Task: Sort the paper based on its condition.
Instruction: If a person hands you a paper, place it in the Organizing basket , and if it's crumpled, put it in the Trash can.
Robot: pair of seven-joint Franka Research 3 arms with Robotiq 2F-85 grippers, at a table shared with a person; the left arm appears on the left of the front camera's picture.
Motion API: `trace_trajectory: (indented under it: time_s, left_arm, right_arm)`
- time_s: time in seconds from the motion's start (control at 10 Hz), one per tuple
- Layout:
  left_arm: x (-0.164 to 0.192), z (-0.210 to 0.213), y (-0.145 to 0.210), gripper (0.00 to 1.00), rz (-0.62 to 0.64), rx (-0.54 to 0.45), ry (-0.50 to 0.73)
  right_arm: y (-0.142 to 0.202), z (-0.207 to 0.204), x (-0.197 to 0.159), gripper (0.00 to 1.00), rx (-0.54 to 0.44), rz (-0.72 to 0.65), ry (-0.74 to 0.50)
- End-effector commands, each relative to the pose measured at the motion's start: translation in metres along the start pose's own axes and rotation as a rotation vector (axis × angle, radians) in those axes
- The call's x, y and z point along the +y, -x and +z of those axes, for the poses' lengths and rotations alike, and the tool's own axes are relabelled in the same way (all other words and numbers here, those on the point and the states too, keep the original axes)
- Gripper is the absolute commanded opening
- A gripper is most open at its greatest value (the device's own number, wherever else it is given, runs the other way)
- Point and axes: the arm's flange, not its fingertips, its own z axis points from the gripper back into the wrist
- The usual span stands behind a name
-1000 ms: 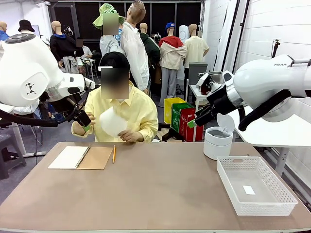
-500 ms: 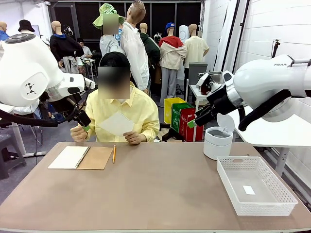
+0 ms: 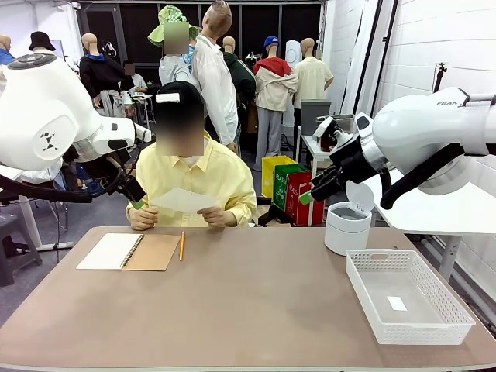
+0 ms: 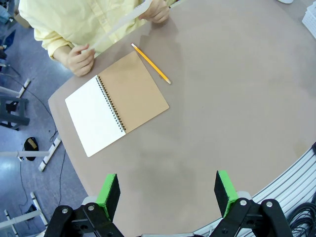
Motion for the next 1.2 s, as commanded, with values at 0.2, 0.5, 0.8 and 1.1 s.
trace_trajectory:
  time_s: [0.2,0.5,0.8,1.1]
  left_arm:
    - [0.000,0.001,0.000,1.00,-0.003,-0.007,0.001]
    - [0.000,0.001,0.000,1.00,-0.003,-0.007,0.001]
    - [0.000,0.001,0.000,1.00,-0.003,-0.007,0.001]
    - [0.000,0.001,0.000,1.00,-0.003,-0.007,0.001]
  right_arm:
    - [0.000,-0.002,-0.001,1.00,-0.009,-0.005,-0.017]
    - [0.000,0.000,0.000,1.00,0.000,0.000,0.000]
    - [-0.002,-0.006,-0.006,1.00,0.027,-0.127,-0.006]
    - [0.008,-0.014,-0.024,1.00,0.104,-0.413,-0.019]
